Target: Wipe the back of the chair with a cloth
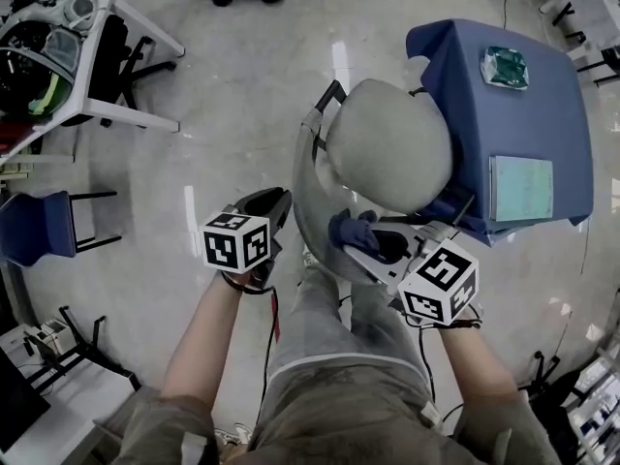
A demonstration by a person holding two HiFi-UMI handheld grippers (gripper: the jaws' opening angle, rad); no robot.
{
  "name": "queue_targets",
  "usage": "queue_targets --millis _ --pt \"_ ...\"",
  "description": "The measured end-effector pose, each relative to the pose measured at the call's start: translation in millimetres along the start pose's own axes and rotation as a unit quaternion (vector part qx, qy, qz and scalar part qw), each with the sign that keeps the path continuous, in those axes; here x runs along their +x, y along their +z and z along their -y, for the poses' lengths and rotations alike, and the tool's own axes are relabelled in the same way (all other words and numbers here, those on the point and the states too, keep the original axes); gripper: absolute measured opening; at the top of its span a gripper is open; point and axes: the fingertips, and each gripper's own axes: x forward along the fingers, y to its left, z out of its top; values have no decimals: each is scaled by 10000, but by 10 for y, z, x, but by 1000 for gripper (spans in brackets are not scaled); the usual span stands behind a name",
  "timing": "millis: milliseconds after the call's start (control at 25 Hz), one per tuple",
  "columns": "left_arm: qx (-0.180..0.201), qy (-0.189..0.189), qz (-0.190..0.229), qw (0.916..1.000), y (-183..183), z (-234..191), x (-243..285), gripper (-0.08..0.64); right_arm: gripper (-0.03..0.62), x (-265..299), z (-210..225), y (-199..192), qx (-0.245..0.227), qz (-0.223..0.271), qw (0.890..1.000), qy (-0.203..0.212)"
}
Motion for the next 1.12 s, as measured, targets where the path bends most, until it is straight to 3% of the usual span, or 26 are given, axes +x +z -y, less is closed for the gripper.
queue_targets --millis 240,440,600,800,1120 --pt "717 -130 555 9958 501 495 -456 57 115 -347 -103 753 -576 992 9925 -414" --pt "1291 -72 1094 9856 1001 852 -814 52 115 -673 -272 1250 -1061 1531 9807 -594" --pt "1371 127 1746 9750 1411 1019 -1155 48 115 -994 -379 1585 -1405 1966 9667 -844" --pt "1497 285 2396 9588 1744 1241 -1563 41 115 -1428 -485 1868 -1645 2375 9509 -1109" --pt "2386 249 3116 9194 2117 1771 -2136 41 114 -2131 -891 2335 -2115 3327 9074 -1455"
